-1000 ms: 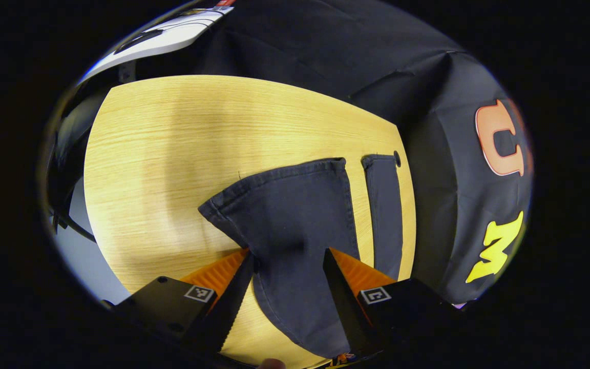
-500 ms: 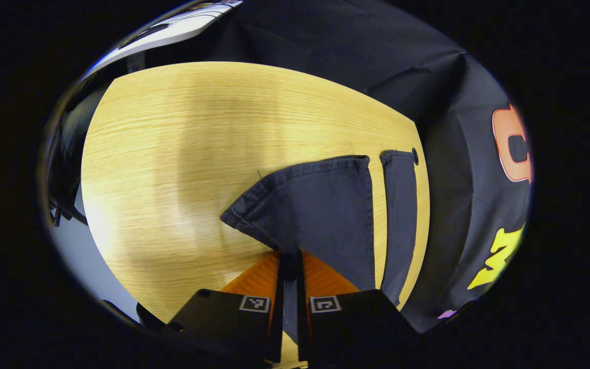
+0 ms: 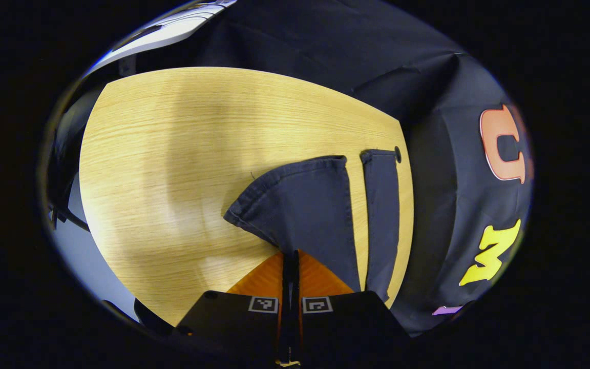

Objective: Grasp the waist and the cuffs of the jeans and fold them to make the two legs overlap; first hold the waist and fold one-third of the jeans toward the cuffs, then hold the cuffs and fold the remaining one-third in the same direction to finish folding.

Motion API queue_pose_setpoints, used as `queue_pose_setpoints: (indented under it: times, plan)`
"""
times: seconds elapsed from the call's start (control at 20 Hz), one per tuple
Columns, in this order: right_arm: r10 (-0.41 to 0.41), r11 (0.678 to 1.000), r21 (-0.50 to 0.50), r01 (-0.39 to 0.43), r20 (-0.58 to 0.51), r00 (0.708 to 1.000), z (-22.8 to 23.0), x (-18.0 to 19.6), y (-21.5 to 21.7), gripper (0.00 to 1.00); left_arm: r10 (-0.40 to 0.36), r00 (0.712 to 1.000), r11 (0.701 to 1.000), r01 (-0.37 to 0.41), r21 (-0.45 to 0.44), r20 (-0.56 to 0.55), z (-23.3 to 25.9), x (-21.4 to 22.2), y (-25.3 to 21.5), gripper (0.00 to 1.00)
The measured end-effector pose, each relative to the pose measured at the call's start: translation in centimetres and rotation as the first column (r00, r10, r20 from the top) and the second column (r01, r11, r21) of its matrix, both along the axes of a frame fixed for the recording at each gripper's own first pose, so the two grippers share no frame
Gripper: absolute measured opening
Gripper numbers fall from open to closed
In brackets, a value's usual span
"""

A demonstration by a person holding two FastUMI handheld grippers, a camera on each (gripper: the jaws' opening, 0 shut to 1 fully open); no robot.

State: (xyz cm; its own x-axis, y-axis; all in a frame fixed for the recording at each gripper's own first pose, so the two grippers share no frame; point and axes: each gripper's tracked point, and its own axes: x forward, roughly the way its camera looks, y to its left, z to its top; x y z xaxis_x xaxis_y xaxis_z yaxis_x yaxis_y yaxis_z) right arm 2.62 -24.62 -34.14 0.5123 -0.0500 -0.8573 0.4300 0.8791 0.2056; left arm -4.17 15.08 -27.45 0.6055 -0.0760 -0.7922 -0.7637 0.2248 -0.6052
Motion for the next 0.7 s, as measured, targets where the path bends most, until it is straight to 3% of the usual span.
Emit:
queue_pose_setpoints:
  times: [0.3,0.7]
  plan:
    - [-0.002,0.998,0.064,-0.001,0.036,0.999,3.1,0.5,0.2,0.01,0.007,0.998,1.0,-0.006,-0.02,0.063,3.1,0.7,-0.3,0.04]
    - [0.134,0.988,0.057,-0.146,0.169,0.976,10.8,6.9,4.0,0.01,-0.133,0.98,0.99,0.125,0.065,0.146,8.9,6.0,-0.5,0.03]
